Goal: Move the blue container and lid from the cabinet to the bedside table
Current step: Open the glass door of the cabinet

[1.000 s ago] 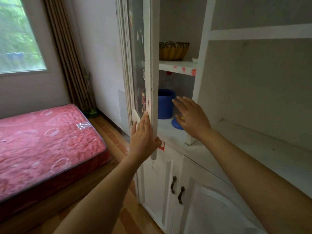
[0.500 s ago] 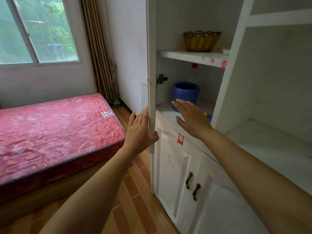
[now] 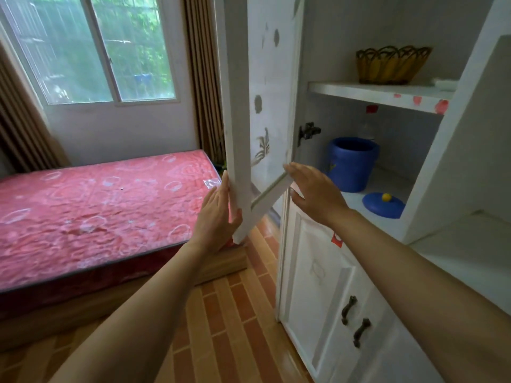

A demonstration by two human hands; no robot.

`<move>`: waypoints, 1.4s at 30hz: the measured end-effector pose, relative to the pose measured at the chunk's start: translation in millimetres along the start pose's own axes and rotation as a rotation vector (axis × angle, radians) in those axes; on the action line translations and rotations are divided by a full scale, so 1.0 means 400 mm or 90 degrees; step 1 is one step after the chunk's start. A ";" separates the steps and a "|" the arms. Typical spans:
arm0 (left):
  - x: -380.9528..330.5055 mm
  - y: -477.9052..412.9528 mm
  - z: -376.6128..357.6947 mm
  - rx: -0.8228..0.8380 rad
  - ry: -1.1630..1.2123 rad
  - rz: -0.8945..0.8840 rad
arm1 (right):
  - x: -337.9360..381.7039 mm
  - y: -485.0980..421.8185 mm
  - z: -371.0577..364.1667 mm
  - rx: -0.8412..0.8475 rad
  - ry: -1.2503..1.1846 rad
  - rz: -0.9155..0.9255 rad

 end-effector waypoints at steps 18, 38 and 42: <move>0.283 -0.068 0.064 0.016 -0.409 -0.037 | 0.138 -0.264 -0.132 0.041 0.081 0.063; 0.467 -0.149 0.059 0.063 -0.489 0.018 | 0.150 -0.422 -0.248 0.102 0.085 0.026; 0.467 -0.149 0.050 0.059 -0.467 0.031 | 0.150 -0.424 -0.261 0.098 0.090 0.017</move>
Point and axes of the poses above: each hand's wrist, its own y-axis away from the middle knuckle, its own z-axis out of the back of the hand, x = y × z, the point moved 2 cm from there along -y, towards the middle knuckle, and after that the axes turned 6 degrees about y, right-handed, at the moved point
